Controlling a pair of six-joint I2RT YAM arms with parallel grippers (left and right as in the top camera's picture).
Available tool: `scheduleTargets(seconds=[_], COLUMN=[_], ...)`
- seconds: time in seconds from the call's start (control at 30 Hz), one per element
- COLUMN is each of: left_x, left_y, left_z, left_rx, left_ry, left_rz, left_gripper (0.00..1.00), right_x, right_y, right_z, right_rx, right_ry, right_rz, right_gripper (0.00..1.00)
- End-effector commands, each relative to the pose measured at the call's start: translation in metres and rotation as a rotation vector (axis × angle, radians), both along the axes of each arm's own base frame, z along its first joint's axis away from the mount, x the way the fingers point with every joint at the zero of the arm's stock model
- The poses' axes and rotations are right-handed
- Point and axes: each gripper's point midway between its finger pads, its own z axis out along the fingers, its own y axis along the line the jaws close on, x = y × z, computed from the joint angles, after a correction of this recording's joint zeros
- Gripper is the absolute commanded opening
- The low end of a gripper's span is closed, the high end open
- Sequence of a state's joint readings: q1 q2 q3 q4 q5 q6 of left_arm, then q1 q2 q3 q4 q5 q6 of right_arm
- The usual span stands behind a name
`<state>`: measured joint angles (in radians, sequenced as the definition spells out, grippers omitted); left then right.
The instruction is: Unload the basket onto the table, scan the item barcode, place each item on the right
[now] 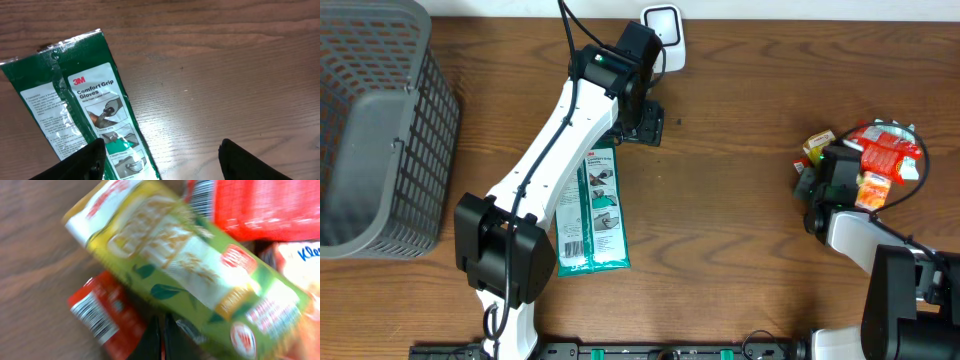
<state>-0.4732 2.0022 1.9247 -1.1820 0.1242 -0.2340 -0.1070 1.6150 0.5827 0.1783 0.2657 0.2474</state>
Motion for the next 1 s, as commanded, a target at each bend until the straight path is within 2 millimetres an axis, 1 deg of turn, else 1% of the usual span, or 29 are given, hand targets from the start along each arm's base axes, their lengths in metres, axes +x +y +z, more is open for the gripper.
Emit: scheduleTargets(seconds=[0.0,0.03,0.1,0.17,0.23,0.33,0.63,0.77,0.83,0.97], left_x=[-0.002,-0.002,-0.002,-0.002,-0.002,-0.002,-0.005,-0.008,-0.009,-0.006], left_y=[0.004,0.004,0.004,0.004,0.004,0.004,0.006,0.007,0.007,0.006], left_z=[-0.009,-0.009,-0.009,-0.009,-0.009,-0.009,-0.015,-0.021,-0.022,-0.021], left_rx=[0.028,0.028,0.028,0.028,0.028,0.028,0.036,0.043,0.044,0.039], left_ry=[0.019,0.019,0.019,0.019,0.019,0.019,0.035,0.05,0.052,0.041], left_rz=[-0.012,-0.012,-0.011,-0.011,-0.011,-0.011,-0.009,-0.009,-0.009,-0.008], left_gripper=[0.74,0.73,0.74,0.74,0.73,0.74,0.73,0.74,0.74,0.74], right_x=[-0.002,0.0,0.009,0.018,0.02,0.015,0.004,-0.007,-0.008,-0.003], right_y=[-0.016,-0.011,0.006,0.026,0.041,0.047,0.046,0.014,0.006,0.0], right_z=[0.001,0.001,0.002,0.005,0.005,0.001,-0.008,-0.014,-0.014,-0.012], right_rx=[-0.027,-0.001,0.061,0.135,0.201,0.232,0.232,0.093,0.056,0.028], right_ry=[-0.002,-0.007,-0.023,-0.036,-0.034,-0.007,0.05,0.106,0.113,0.091], right_rz=[-0.043,-0.018,0.067,0.17,0.232,0.248,0.229,0.105,0.075,0.057], right_gripper=[0.01,0.01,0.01,0.02,0.02,0.02,0.01,0.01,0.01,0.01])
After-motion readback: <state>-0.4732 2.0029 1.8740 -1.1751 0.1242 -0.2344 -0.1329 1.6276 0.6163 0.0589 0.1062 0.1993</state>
